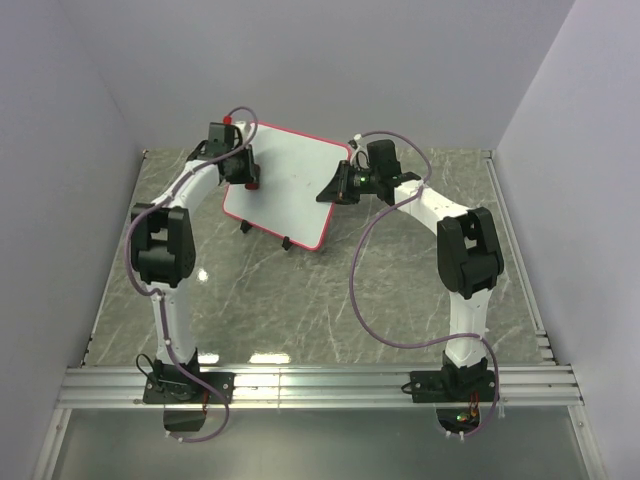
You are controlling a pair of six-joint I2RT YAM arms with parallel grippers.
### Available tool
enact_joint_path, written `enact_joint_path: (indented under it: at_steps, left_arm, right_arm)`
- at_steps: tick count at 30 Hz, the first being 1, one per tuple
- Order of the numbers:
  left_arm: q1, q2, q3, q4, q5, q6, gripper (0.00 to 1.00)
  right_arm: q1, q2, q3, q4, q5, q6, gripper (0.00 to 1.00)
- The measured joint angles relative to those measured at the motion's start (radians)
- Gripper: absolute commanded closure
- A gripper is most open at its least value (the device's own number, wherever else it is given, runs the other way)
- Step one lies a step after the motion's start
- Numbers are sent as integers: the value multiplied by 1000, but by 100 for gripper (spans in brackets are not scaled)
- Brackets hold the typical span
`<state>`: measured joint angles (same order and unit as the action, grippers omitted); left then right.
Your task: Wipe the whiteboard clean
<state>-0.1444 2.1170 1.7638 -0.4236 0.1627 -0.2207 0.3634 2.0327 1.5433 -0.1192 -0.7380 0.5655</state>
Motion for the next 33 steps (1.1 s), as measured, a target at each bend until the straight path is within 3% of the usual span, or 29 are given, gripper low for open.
enact_joint_path:
  at_steps: [14,18,26,33]
  left_arm:
    - [-351,-59,71,-113,163,70,100]
    - [-349,-48,74,-109,160,37,100]
    - [-309,38,219,-256,176,-68,100]
    - [-176,137,352,-475,117,-137,100]
  right_arm:
    - [-16,1,-41,24,13,-39,100]
    - [-23,1,-51,32,11,-53,100]
    - [-23,1,-56,34,26,-52,100]
    - [-23,1,-68,39,33,-29,100]
